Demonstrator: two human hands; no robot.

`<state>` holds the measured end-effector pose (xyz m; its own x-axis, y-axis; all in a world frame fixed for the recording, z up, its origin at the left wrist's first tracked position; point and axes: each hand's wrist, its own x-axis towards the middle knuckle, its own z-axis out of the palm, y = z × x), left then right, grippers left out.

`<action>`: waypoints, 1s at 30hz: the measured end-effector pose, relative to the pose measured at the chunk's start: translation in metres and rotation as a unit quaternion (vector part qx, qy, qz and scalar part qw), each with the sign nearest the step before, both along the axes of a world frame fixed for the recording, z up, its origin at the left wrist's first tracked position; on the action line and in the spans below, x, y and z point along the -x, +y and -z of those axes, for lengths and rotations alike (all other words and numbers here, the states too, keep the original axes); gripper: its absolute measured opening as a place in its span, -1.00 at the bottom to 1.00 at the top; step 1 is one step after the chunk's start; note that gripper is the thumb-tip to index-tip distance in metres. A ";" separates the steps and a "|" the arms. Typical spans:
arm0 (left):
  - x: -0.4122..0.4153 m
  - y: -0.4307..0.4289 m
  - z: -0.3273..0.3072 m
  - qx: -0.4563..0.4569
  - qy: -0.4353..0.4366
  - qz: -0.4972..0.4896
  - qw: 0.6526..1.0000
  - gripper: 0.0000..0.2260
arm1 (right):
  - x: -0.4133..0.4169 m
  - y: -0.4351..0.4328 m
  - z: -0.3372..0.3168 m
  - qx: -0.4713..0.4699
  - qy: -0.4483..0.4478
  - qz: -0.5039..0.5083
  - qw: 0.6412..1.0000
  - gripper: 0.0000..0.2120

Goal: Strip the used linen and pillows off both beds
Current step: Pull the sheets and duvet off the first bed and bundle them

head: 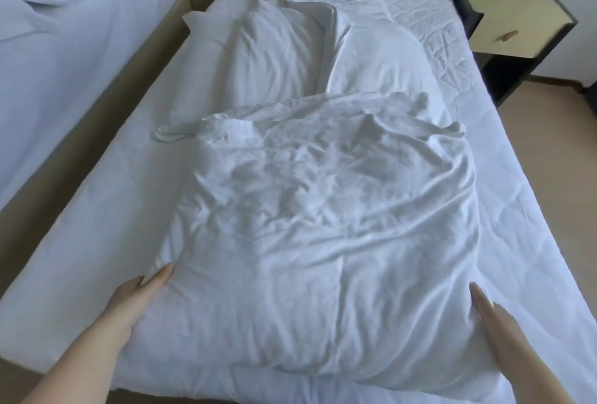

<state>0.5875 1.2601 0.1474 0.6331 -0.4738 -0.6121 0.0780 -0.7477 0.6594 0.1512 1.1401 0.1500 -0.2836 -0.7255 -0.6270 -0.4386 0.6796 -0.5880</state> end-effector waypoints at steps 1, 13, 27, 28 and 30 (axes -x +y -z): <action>-0.002 0.004 -0.005 0.010 -0.001 -0.009 1.000 -0.54 | 0.004 0.002 -0.002 0.007 0.009 0.001 1.000 -0.65; 0.000 0.072 -0.007 -0.025 0.001 0.044 0.999 -0.53 | 0.014 0.075 -0.008 0.005 0.087 0.096 0.992 -0.37; 0.109 -0.055 0.054 -0.008 -0.391 0.502 0.772 -0.33 | -0.110 0.035 0.028 0.175 0.364 -0.479 0.779 -0.38; 0.107 -0.057 0.060 -0.015 -0.389 0.508 0.768 -0.34 | -0.076 0.033 0.027 0.147 0.402 -0.438 0.790 -0.35; 0.103 -0.062 0.070 -0.031 -0.380 0.508 0.772 -0.34 | -0.023 0.031 0.022 0.056 0.447 -0.350 0.821 -0.41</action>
